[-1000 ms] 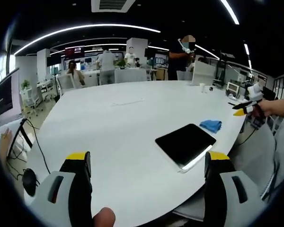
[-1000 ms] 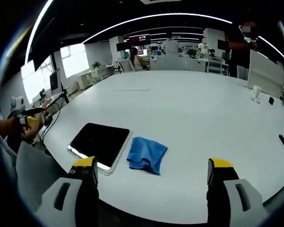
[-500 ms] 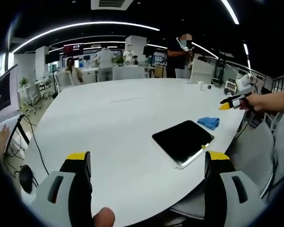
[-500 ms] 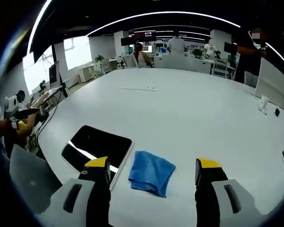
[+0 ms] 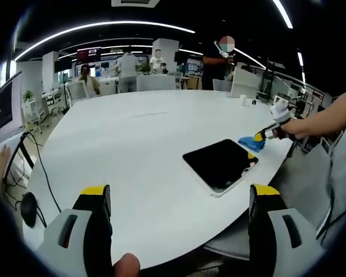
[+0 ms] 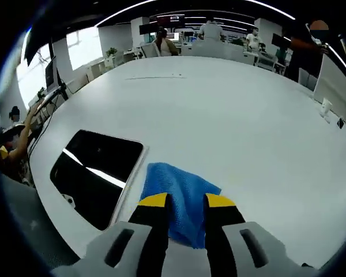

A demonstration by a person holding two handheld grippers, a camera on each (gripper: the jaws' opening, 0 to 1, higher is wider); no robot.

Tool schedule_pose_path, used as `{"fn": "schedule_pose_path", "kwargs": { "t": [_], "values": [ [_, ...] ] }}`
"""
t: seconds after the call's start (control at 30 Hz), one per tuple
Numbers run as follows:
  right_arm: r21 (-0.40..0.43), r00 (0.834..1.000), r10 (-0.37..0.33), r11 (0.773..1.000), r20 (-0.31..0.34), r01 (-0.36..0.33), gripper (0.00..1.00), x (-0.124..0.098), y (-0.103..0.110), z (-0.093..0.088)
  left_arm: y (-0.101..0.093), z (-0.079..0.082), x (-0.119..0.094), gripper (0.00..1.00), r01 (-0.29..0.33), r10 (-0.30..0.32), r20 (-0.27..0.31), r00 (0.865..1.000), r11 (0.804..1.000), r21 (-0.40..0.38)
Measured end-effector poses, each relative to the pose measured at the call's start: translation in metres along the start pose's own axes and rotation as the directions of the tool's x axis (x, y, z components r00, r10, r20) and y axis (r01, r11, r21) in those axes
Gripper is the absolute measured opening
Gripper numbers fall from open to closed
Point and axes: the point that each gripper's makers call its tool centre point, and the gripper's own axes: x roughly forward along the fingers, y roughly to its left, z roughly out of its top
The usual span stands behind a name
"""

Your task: Wipe the mirror surface with the cleaning cloth until all visible marks leave the cleaned area.

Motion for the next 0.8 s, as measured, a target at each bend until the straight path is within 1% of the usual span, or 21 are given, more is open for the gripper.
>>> {"fn": "schedule_pose_path", "kwargs": {
  "t": [0.13, 0.17, 0.2, 0.27, 0.4, 0.67, 0.8],
  "values": [
    [-0.003, 1.000, 0.025, 1.000, -0.008, -0.025, 0.15, 0.002, 0.010, 0.001, 0.002, -0.001, -0.001, 0.99, 0.000, 0.000, -0.003, 1.000, 1.000, 0.002],
    [-0.021, 0.999, 0.027, 0.999, -0.021, -0.028, 0.14, 0.005, 0.012, -0.002, 0.002, -0.001, -0.001, 0.99, -0.001, 0.001, -0.002, 1.000, 1.000, 0.000],
    [-0.024, 0.999, 0.022, 0.999, -0.028, -0.023, 0.10, 0.007, 0.013, -0.004, 0.002, -0.001, -0.001, 0.99, -0.001, 0.001, 0.000, 1.000, 1.000, -0.003],
    [-0.032, 0.999, 0.010, 0.999, -0.052, -0.012, 0.09, 0.009, 0.014, -0.011, 0.002, 0.000, -0.001, 0.99, 0.001, -0.001, 0.001, 1.000, 1.000, -0.003],
    [-0.019, 0.999, -0.009, 1.000, -0.053, 0.008, 0.08, 0.009, 0.013, -0.009, -0.003, 0.000, 0.000, 0.99, 0.014, -0.014, -0.005, 1.000, 1.000, 0.014],
    [-0.022, 0.997, -0.010, 1.000, -0.071, 0.008, 0.04, 0.010, 0.011, -0.009, -0.002, -0.003, -0.002, 0.99, 0.016, -0.016, -0.013, 1.000, 1.000, 0.024],
    [0.008, 0.997, -0.008, 1.000, -0.079, 0.008, 0.02, 0.011, 0.010, -0.008, -0.004, -0.004, -0.001, 0.99, 0.021, -0.020, -0.018, 1.000, 0.999, 0.028]
  ]
}}
